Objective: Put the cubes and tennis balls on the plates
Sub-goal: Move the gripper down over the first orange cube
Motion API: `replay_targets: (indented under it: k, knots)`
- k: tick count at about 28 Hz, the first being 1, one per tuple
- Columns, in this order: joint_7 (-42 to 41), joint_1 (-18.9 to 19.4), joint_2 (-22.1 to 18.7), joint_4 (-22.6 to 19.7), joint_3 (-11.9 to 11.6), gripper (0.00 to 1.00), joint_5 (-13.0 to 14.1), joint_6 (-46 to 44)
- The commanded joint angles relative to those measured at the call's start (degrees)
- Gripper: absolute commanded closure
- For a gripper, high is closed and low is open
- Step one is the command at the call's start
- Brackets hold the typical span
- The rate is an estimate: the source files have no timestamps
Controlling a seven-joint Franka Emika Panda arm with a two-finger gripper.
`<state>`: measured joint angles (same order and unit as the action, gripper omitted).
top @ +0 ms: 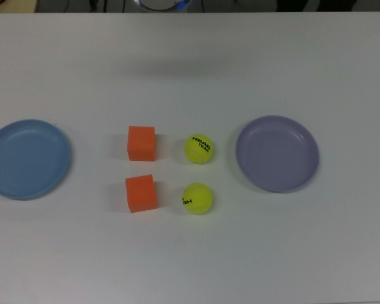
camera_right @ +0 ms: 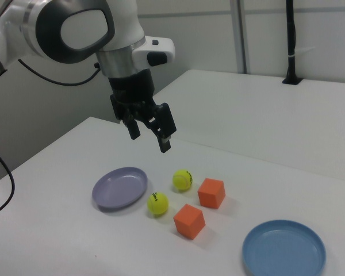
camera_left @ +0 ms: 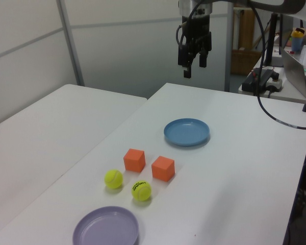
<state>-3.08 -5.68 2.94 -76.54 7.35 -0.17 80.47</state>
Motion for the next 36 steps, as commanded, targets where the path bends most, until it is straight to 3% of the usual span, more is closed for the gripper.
replay_targets:
  k: [1, 5, 11, 18, 23, 27, 31, 36]
  knots:
    - [1.0, 0.5, -0.7, -0.6, 0.1, 0.00, -0.9, -1.3]
    - [1.0, 0.7, 0.4, -1.1, 0.2, 0.00, -2.5, -0.8]
    - [2.4, 4.5, 6.1, -2.6, 0.4, 0.00, -8.5, 8.5]
    - [7.2, 9.8, 17.2, -3.4, 0.4, 0.00, -19.0, 18.6]
    - [8.1, 11.9, 23.3, -3.3, 0.1, 0.00, -22.0, 26.5]
    - [8.4, 12.2, 26.3, -3.4, 0.1, 0.04, -22.6, 33.9]
    - [10.2, 13.3, 29.3, -3.6, 0.1, 0.03, -27.0, 40.9]
    - [10.5, 13.7, 31.6, -3.6, 0.0, 0.02, -27.9, 44.3]
